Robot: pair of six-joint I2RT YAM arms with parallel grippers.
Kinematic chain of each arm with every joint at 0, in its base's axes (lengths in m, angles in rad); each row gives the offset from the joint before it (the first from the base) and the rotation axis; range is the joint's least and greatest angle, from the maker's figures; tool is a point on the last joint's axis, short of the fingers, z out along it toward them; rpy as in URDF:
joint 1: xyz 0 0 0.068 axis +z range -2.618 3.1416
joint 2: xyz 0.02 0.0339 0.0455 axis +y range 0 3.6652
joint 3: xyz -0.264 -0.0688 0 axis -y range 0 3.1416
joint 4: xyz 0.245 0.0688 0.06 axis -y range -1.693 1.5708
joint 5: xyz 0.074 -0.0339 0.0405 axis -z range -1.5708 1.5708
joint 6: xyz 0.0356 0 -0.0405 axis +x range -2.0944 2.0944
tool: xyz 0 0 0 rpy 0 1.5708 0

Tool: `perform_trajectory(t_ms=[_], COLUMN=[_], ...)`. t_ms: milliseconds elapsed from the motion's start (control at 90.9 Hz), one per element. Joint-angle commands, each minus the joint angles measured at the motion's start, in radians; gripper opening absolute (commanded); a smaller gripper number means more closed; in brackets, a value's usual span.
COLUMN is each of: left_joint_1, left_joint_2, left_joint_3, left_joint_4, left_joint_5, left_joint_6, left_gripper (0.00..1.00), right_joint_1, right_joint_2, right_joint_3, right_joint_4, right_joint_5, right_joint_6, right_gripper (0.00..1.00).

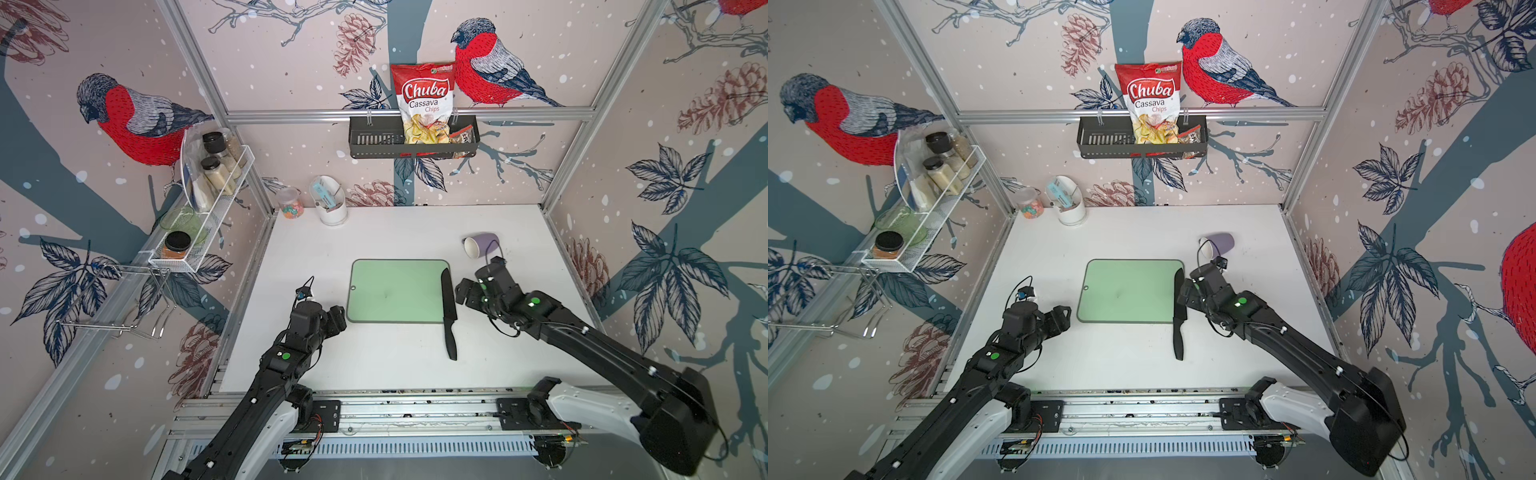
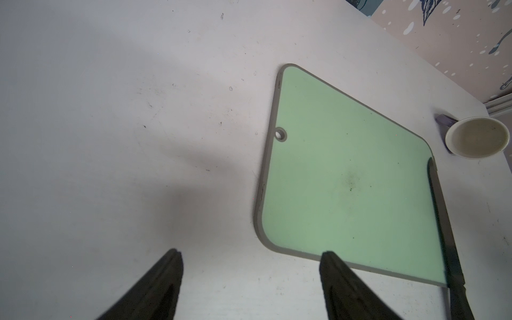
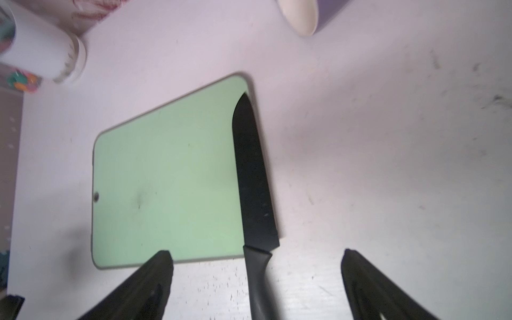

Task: Align the knife with the edge of the cutting board
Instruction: Place the knife at the edge of the cutting board, then reset both arms

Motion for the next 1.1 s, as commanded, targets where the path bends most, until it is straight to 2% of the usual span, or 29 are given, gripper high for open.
perform_trajectory(t_ms=[0, 143, 286, 341, 385, 528, 649, 704, 759, 825, 902, 924, 980, 1046, 1090], left_joint_1=[-0.001, 0.000, -0.001, -0.001, -0.001, -0.001, -0.001, -0.001, 0.002, 0.014, 0.053, 0.065, 0.096, 0.114, 0.140], left_joint_2=[0.001, 0.030, 0.101, 0.138, 0.167, 0.267, 0.328, 0.359, 0.411, 0.490, 0.603, 0.632, 0.712, 0.719, 0.754], left_joint_3=[0.007, 0.035, 0.123, 0.186, 0.218, 0.238, 0.199, 0.178, 0.145, 0.088, 0.052, 0.045, 0.039, 0.055, 0.035], left_joint_4=[0.019, 0.058, 0.096, 0.068, 0.070, 0.196, 0.381, 0.477, 0.594, 0.788, 0.933, 0.965, 1.045, 1.017, 1.078], left_joint_5=[-0.024, -0.034, -0.127, -0.170, -0.174, -0.262, -0.378, -0.426, -0.454, -0.442, -0.374, -0.352, -0.327, -0.289, -0.246], left_joint_6=[-0.002, 0.023, 0.089, 0.113, 0.150, 0.264, 0.425, 0.510, 0.589, 0.683, 0.702, 0.697, 0.685, 0.709, 0.702], left_gripper=[0.80, 0.80, 0.83, 0.83, 0.84, 0.90, 0.92, 0.93, 0.94, 0.95, 0.95, 0.95, 0.96, 0.95, 0.95], right_joint_1=[-0.091, -0.185, -0.251, -0.305, -0.343, -0.406, -0.414, -0.426, -0.438, -0.464, -0.517, -0.516, -0.521, -0.522, -0.518], right_joint_2=[-0.069, -0.099, -0.089, -0.096, -0.110, -0.148, -0.093, -0.067, -0.052, -0.009, 0.131, 0.158, 0.170, 0.236, 0.246], right_joint_3=[-0.046, -0.094, -0.126, -0.124, -0.147, -0.302, -0.348, -0.324, -0.350, -0.455, -0.536, -0.519, -0.457, -0.477, -0.508], right_joint_4=[0.076, 0.155, 0.229, 0.229, 0.273, 0.546, 0.642, 0.617, 0.687, 0.953, 1.263, 1.272, 1.143, 1.284, 1.362], right_joint_5=[-0.006, -0.009, 0.151, 0.208, 0.196, 0.230, 0.334, 0.343, 0.350, 0.369, 0.359, 0.361, 0.282, 0.261, 0.269], right_joint_6=[-0.059, -0.143, -0.345, -0.362, -0.362, -0.419, -0.467, -0.481, -0.515, -0.568, -0.585, -0.594, -0.596, -0.664, -0.698], right_gripper=[0.99, 1.00, 1.00, 1.00, 1.00, 0.99, 0.99, 1.00, 1.00, 0.98, 0.98, 0.99, 0.99, 0.97, 0.96])
